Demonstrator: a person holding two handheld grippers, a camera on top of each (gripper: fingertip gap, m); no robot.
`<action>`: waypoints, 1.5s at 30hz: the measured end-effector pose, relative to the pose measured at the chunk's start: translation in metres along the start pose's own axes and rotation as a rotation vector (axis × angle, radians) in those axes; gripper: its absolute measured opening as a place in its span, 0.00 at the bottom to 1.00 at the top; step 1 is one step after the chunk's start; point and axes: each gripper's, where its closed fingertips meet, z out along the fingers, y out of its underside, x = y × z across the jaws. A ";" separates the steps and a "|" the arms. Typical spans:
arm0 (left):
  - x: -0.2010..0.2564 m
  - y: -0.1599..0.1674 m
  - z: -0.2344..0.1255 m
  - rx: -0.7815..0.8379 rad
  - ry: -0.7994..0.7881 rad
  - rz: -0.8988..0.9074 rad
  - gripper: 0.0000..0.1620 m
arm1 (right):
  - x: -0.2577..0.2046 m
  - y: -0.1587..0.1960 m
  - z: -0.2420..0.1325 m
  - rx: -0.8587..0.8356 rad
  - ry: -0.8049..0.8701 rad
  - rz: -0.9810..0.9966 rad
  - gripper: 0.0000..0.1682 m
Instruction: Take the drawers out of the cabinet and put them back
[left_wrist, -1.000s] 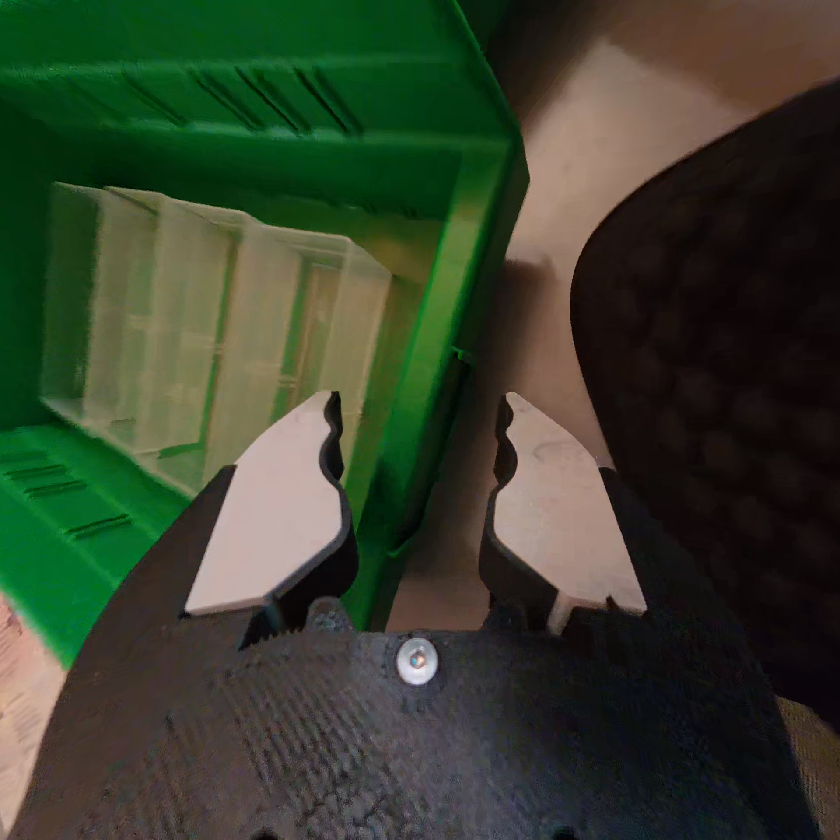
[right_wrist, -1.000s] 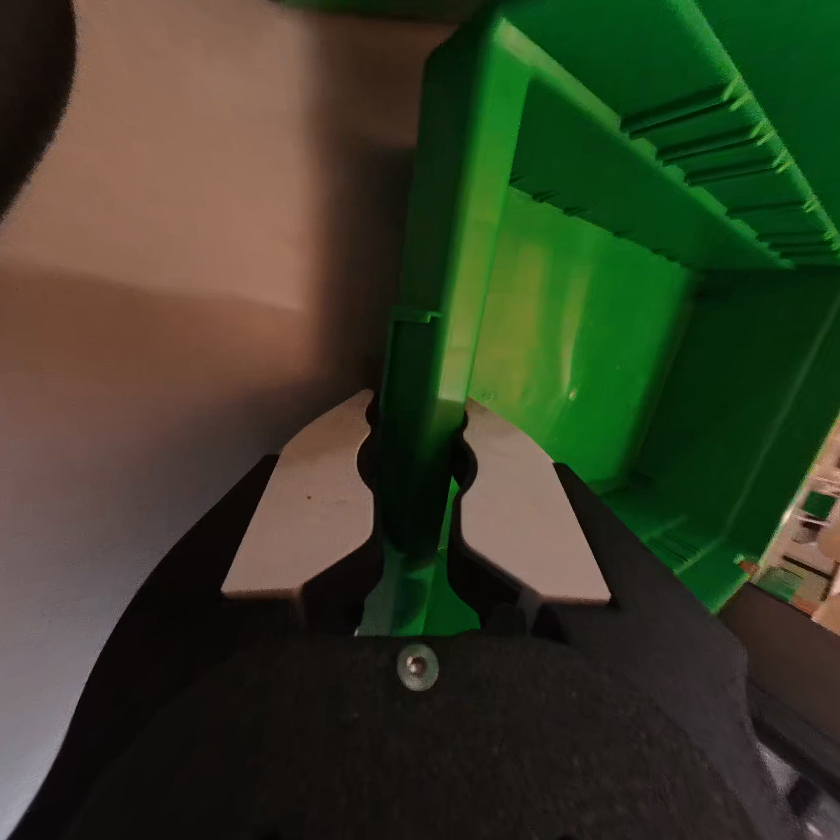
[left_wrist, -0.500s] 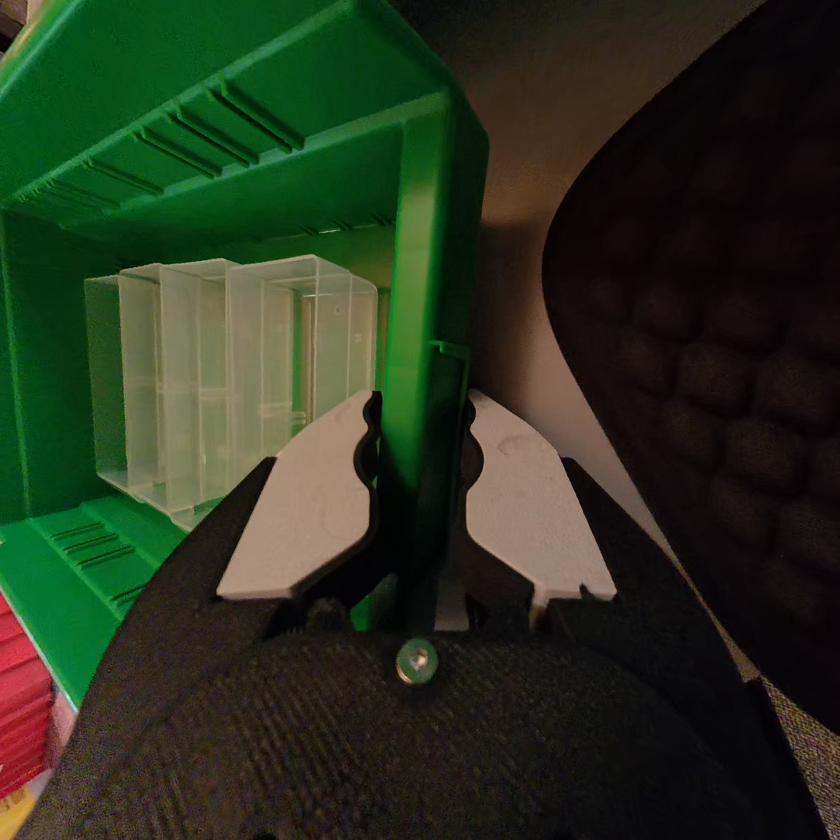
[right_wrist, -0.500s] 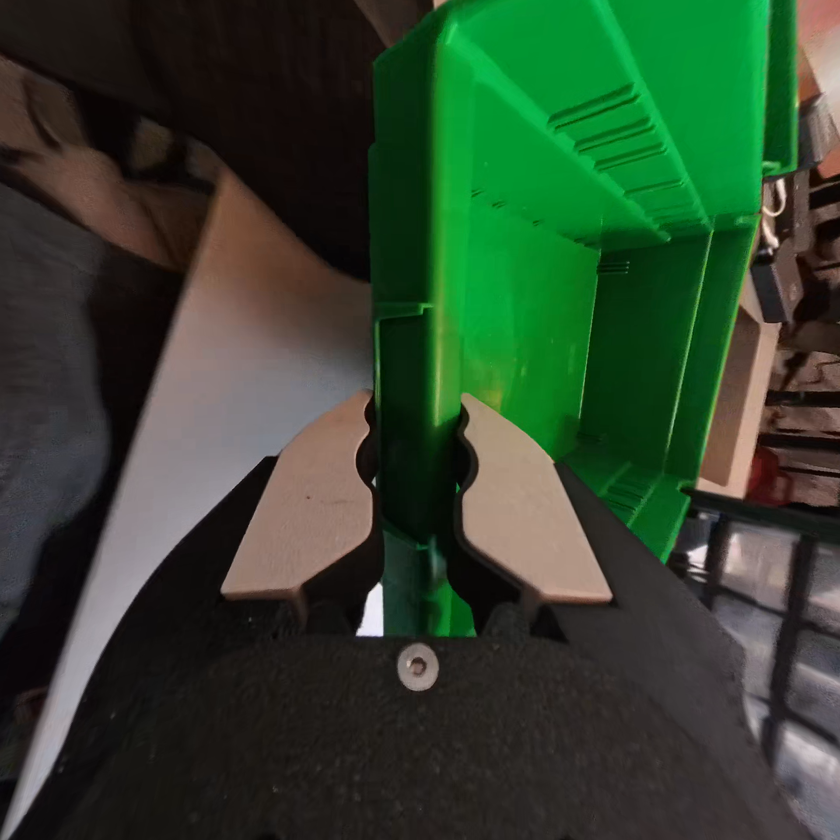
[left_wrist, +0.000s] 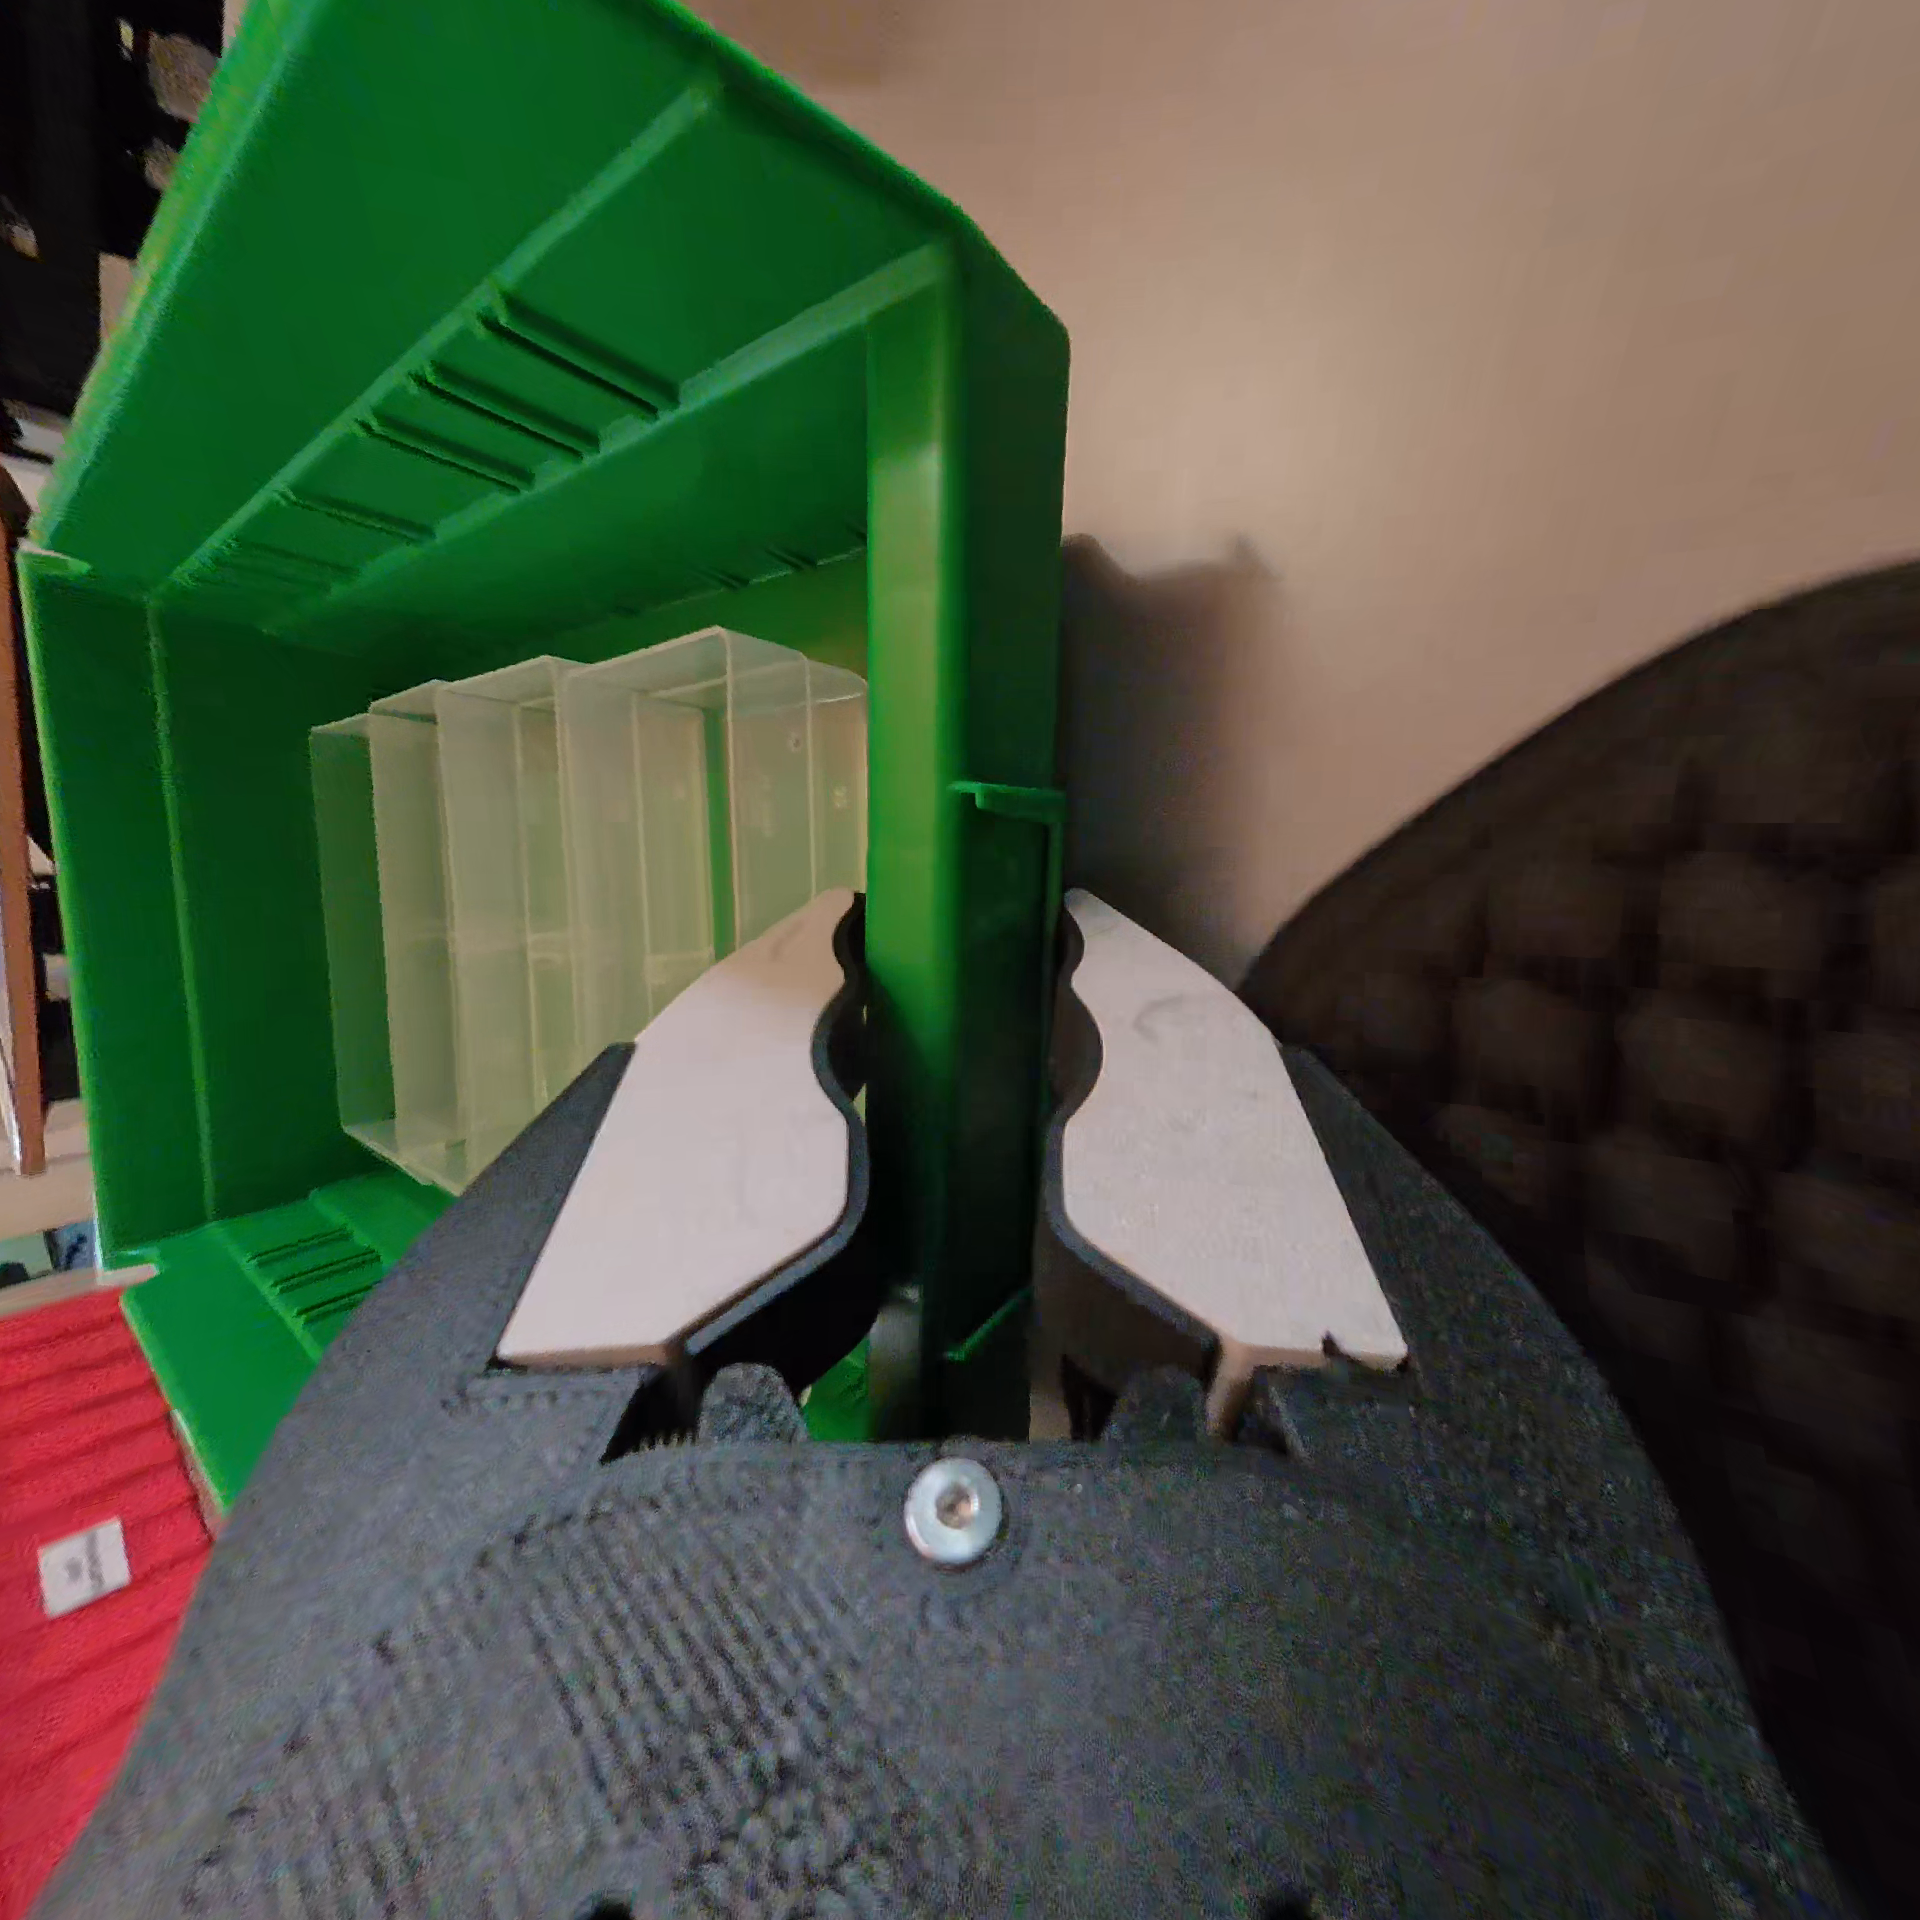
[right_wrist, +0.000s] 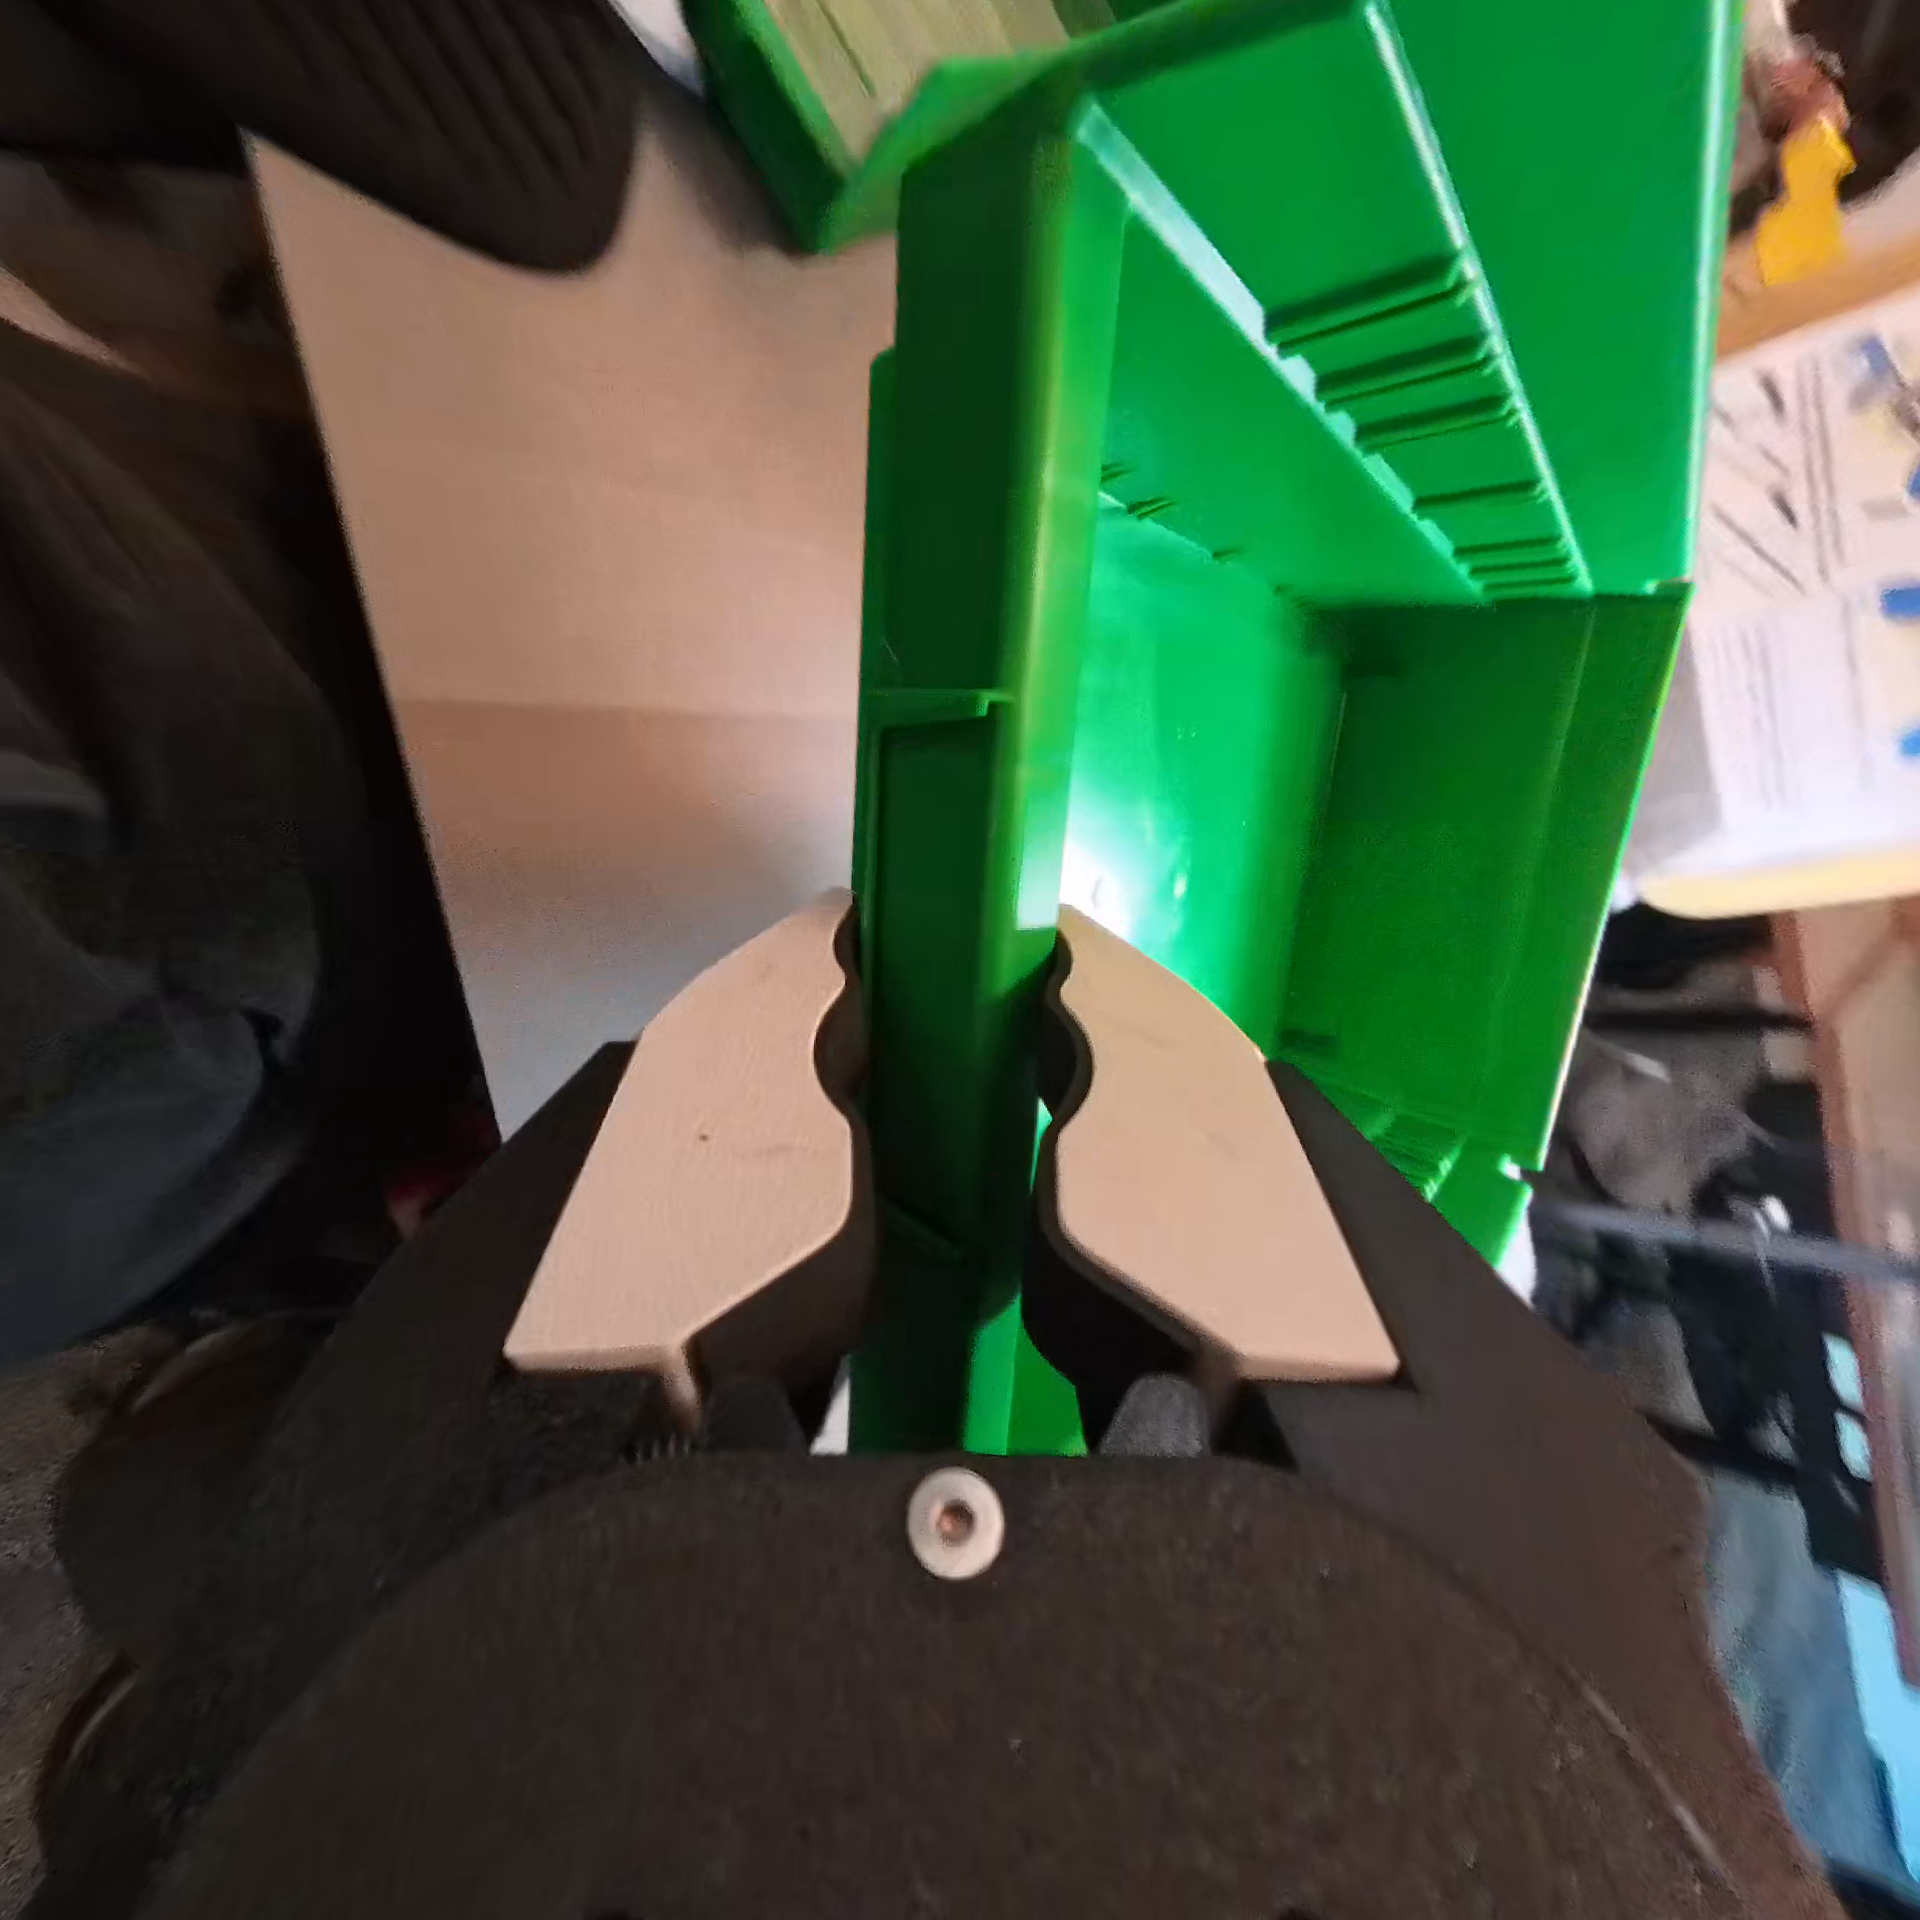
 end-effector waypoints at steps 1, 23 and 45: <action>0.000 -0.008 0.005 0.008 0.001 0.012 0.20 | 0.006 0.015 -0.005 -0.040 0.038 0.010 0.17; -0.047 -0.093 0.093 0.054 0.033 0.080 0.20 | 0.145 0.307 0.185 -0.531 0.277 -0.011 0.18; -0.101 -0.084 0.113 0.143 -0.202 0.103 0.28 | 0.178 0.097 0.212 0.405 0.504 0.617 0.26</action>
